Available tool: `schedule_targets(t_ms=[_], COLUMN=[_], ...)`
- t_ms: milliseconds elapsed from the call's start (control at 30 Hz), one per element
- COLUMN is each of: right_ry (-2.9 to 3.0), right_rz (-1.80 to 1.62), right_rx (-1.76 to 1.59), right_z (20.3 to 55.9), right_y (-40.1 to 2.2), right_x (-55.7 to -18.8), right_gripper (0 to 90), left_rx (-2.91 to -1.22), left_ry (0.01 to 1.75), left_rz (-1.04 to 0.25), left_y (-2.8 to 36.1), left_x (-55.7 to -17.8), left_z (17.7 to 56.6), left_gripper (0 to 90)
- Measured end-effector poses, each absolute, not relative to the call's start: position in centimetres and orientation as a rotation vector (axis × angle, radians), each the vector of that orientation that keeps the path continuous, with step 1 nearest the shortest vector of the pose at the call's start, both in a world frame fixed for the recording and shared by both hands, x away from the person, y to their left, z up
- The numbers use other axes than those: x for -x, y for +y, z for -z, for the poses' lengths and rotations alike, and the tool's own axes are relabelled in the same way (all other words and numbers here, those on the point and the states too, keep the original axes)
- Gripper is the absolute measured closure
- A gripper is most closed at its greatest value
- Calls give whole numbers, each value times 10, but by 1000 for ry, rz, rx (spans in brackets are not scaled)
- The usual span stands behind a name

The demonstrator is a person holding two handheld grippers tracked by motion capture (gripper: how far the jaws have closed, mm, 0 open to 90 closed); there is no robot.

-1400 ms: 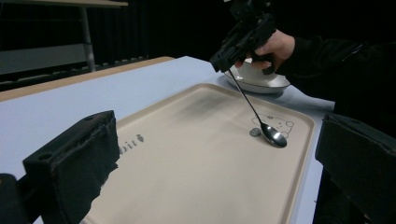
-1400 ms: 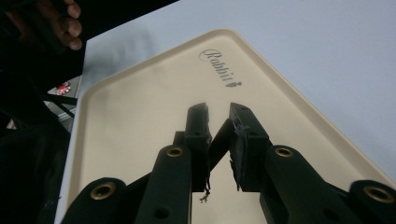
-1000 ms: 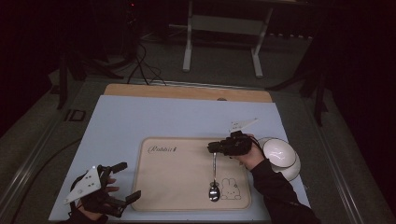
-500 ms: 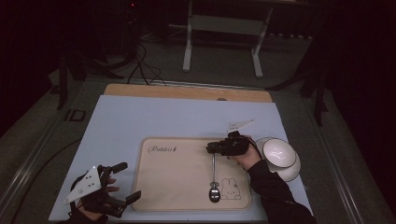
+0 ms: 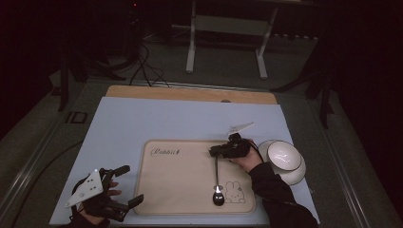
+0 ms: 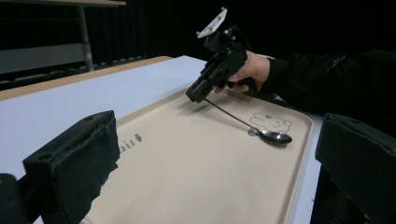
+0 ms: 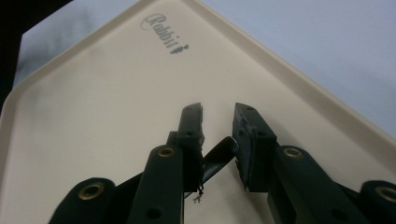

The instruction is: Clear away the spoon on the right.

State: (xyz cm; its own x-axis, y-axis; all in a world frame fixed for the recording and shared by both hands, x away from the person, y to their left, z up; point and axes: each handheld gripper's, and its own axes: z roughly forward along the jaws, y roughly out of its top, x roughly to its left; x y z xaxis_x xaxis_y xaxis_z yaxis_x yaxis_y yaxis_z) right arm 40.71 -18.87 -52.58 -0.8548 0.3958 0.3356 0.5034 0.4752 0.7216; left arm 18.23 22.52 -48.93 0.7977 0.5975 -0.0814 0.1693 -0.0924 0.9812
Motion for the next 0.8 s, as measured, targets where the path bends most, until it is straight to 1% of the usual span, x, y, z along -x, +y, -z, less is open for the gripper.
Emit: schedule_targets(t_ms=[467, 800], right_ry=[-2588, -2572], right_rz=[1283, 1318], right_rx=[889, 936], right_z=[536, 524], right_y=[-185, -191], right_x=[-411, -406], right_gripper=[658, 619], left_rx=[-1658, -1658], left_ry=[610, 610], left_rz=[-398, -402], left_y=[225, 224], left_x=[-182, -182], left_z=[489, 489], left_gripper=[0, 0])
